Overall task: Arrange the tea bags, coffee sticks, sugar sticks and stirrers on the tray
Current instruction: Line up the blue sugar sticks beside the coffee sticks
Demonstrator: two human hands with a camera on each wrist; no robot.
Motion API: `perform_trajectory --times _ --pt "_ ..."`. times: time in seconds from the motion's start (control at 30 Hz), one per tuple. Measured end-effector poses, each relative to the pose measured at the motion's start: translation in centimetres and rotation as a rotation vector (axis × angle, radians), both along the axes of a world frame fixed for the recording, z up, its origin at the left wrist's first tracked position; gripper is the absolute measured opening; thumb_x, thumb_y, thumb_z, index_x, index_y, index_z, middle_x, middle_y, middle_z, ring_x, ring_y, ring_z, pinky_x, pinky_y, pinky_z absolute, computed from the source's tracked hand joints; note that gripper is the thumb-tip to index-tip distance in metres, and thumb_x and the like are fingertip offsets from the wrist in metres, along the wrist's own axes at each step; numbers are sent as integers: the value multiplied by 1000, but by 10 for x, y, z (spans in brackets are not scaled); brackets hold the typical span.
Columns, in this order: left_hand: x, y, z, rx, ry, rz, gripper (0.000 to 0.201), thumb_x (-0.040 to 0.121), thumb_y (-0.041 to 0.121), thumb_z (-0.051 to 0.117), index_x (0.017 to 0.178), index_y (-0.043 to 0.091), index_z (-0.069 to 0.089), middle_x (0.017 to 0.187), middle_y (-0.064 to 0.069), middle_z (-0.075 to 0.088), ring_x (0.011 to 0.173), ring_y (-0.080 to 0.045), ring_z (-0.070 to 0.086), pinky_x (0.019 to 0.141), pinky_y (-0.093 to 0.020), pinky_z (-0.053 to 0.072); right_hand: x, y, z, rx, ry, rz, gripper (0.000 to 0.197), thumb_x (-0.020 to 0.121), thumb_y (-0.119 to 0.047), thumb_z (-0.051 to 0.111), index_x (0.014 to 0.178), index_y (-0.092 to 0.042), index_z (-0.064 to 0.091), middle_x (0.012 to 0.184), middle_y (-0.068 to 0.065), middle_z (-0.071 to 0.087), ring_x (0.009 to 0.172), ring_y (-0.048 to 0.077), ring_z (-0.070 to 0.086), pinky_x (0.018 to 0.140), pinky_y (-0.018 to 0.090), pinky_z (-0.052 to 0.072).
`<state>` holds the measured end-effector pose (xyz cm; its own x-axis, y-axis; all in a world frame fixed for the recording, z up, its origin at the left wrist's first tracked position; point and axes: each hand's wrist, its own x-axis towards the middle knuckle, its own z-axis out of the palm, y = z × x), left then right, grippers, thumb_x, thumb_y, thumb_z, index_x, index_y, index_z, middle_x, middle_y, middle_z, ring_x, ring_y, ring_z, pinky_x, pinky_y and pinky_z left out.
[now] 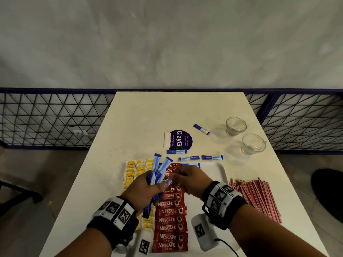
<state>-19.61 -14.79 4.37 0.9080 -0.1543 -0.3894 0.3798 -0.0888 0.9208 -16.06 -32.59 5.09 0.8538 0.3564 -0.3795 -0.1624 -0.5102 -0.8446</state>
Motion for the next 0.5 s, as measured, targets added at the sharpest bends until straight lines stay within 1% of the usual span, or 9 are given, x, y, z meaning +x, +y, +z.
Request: perform_trajectory --times 0.03,0.1,0.17,0.2,0.27,0.3,0.37,0.43,0.5 --pt "0 1 1 40 -30 -17 38 76 31 72 107 12 62 70 -9 63 59 -21 58 48 -29 45 -2 0 2 39 29 -14 24 91 -36 59 73 -20 63 56 -8 56 44 2 48 53 23 43" --pt "1 2 2 113 -77 -29 27 83 24 71 107 17 61 68 -6 64 56 -17 59 50 -29 47 -6 1 4 89 72 -23 22 89 -34 62 76 -17 65 57 -5 57 46 6 49 53 24 42" --pt "0 4 2 147 -99 -35 22 86 20 69 107 18 60 69 -4 65 55 -14 59 50 -29 48 -10 3 5 81 54 -40 15 87 -28 65 75 -19 65 57 -3 57 47 8 48 53 25 42" --pt "-1 7 2 145 -104 -34 21 87 19 68 106 18 61 70 -6 66 56 -17 60 51 -30 48 -11 4 6 93 37 -64 13 87 -23 66 74 -19 66 57 -2 57 47 10 47 53 27 42" --pt "-3 14 1 133 -105 -19 16 88 17 67 103 17 61 69 -10 67 58 -27 57 53 -35 48 -13 4 8 157 29 -144 11 86 -15 66 75 -17 66 63 5 58 50 13 47 55 30 41" --pt "-4 19 2 129 -104 -4 13 89 14 65 102 16 61 66 -10 67 56 -28 54 54 -36 47 -15 5 9 187 34 -181 9 86 -13 66 77 -15 65 66 7 59 52 14 48 55 30 42" --pt "-8 27 4 122 -107 27 11 90 10 63 100 14 60 60 -8 65 51 -26 50 53 -36 45 -19 6 12 243 39 -243 7 86 -10 65 80 -12 63 67 5 59 52 14 48 53 27 42" --pt "-11 33 10 114 -119 56 13 90 7 63 102 12 60 59 -9 64 46 -22 49 51 -34 44 -26 9 14 292 23 -293 9 87 -7 64 80 -10 60 60 0 57 48 12 46 48 23 40" --pt "-14 38 16 138 -149 51 17 89 6 63 103 14 58 61 -10 62 45 -19 48 51 -33 44 -34 14 15 343 23 -343 10 89 -5 61 80 -8 59 55 -3 54 43 10 42 46 22 36"
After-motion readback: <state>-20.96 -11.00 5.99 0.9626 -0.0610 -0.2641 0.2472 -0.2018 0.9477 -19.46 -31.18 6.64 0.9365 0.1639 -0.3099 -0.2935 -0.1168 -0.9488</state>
